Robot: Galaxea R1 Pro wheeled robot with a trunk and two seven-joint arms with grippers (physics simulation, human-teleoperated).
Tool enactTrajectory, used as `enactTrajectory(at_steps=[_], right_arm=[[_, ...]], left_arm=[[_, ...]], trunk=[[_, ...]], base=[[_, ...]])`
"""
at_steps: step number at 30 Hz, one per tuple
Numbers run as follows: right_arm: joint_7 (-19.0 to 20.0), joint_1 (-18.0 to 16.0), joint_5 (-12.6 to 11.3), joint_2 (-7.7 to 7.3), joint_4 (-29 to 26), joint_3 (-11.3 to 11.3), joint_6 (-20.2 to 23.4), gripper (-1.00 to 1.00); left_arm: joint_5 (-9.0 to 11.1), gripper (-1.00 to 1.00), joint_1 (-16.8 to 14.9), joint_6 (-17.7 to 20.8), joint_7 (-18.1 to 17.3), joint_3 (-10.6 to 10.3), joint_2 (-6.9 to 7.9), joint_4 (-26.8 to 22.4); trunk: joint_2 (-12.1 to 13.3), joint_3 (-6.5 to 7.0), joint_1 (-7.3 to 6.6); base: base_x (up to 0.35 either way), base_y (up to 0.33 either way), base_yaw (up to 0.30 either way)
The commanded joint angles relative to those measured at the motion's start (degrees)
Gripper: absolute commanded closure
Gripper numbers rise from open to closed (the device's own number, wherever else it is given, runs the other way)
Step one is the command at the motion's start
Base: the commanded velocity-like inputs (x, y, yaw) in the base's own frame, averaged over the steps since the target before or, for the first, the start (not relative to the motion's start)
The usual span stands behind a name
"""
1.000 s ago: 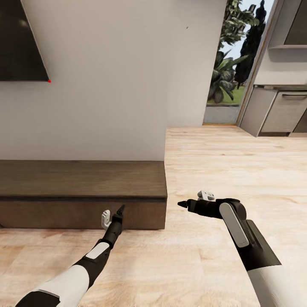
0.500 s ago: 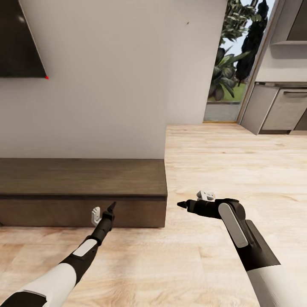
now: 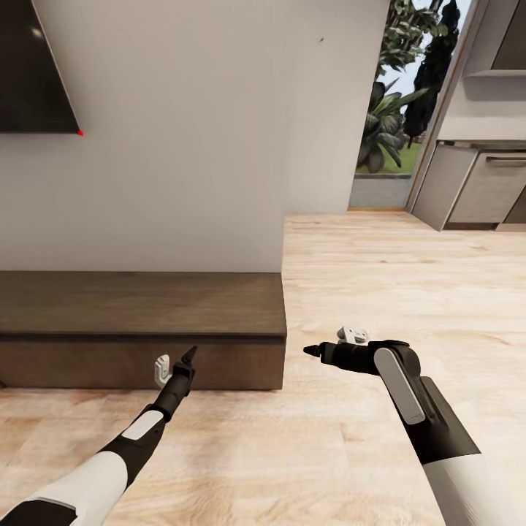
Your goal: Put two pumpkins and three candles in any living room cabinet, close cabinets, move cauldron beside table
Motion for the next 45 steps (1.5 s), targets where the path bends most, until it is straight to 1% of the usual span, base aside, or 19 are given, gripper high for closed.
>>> enactTrajectory(at_steps=[1,9,16,18,19,20,22,25,27,33,38,40,45], right_arm=[[-0.6,0.0,-0.6,-0.05,-0.1,0.1,0.1,-1.00],[-0.6,0.0,-0.6,-0.05,-0.1,0.1,0.1,-1.00],[-0.6,0.0,-0.6,-0.08,-0.1,0.0,0.1,-1.00],[-0.6,0.0,-0.6,-0.07,-0.1,0.0,0.1,-1.00],[-0.7,0.0,-0.6,-0.08,0.0,0.0,0.1,-1.00],[-0.7,0.0,-0.6,-0.07,-0.1,0.0,0.1,-1.00],[-0.7,0.0,-0.6,-0.08,-0.1,0.0,0.1,-1.00],[-0.7,0.0,-0.6,-0.09,0.0,0.1,0.1,-1.00],[-0.7,0.0,-0.6,-0.06,0.0,0.1,0.1,-1.00],[-0.7,0.0,-0.6,-0.05,0.0,0.1,0.1,-1.00],[-0.6,0.0,-0.6,-0.05,0.0,0.1,0.1,-1.00],[-0.6,0.0,-0.6,-0.05,-0.1,0.1,0.1,-1.00],[-0.6,0.0,-0.6,-0.05,0.0,0.1,0.1,-1.00]], left_arm=[[0.6,-1.00,0.0,0.2,-0.2,-0.3,0.04,0.1],[0.6,-1.00,0.2,-2.9,-0.1,0.8,0.05,0.0],[0.5,-1.00,0.2,-2.8,0.1,0.9,0.29,0.0],[0.4,-1.00,0.2,-1.9,0.2,0.9,0.93,-0.1],[0.3,-1.00,0.2,-0.2,0.8,0.9,1.36,-0.2],[0.3,-1.00,0.1,0.5,1.2,0.9,1.50,-0.2],[0.3,-1.00,0.0,3.8,3.3,0.9,2.42,-0.3],[0.3,-1.00,-0.1,5.9,4.6,0.9,3.44,-0.4],[0.3,-1.00,-0.1,5.4,4.8,0.9,3.69,-1.3],[0.3,-1.00,0.1,2.9,4.4,0.8,3.88,-2.5],[0.4,-1.00,0.2,2.3,1.2,0.9,3.97,-2.7],[0.4,-1.00,0.2,2.3,-0.2,0.9,3.98,-2.6],[0.4,-1.00,0.3,2.2,-0.8,0.9,3.99,-2.6]], trunk=[[0.0,-0.05,-0.01],[0.0,-0.05,-0.01],[0.0,-0.05,-0.01],[0.0,-0.05,-0.01],[0.0,-0.05,-0.01],[0.0,-0.05,-0.01],[0.0,-0.05,-0.01],[0.0,-0.05,-0.01],[0.0,-0.05,-0.01],[0.0,-0.05,-0.01],[0.0,-0.05,-0.01],[0.0,-0.49,0.04],[-0.1,-1.60,0.17]], base=[[0.016,-0.033,0.000],[0.178,-0.067,0.000],[0.010,-0.004,0.000],[0.001,0.000,0.000],[0.000,0.000,0.000],[0.000,0.000,0.000],[0.000,0.000,0.000],[0.000,0.000,0.000],[0.000,0.000,0.000],[0.000,0.000,0.000],[0.000,0.000,0.000],[0.000,0.000,0.000],[0.000,0.000,0.000]])
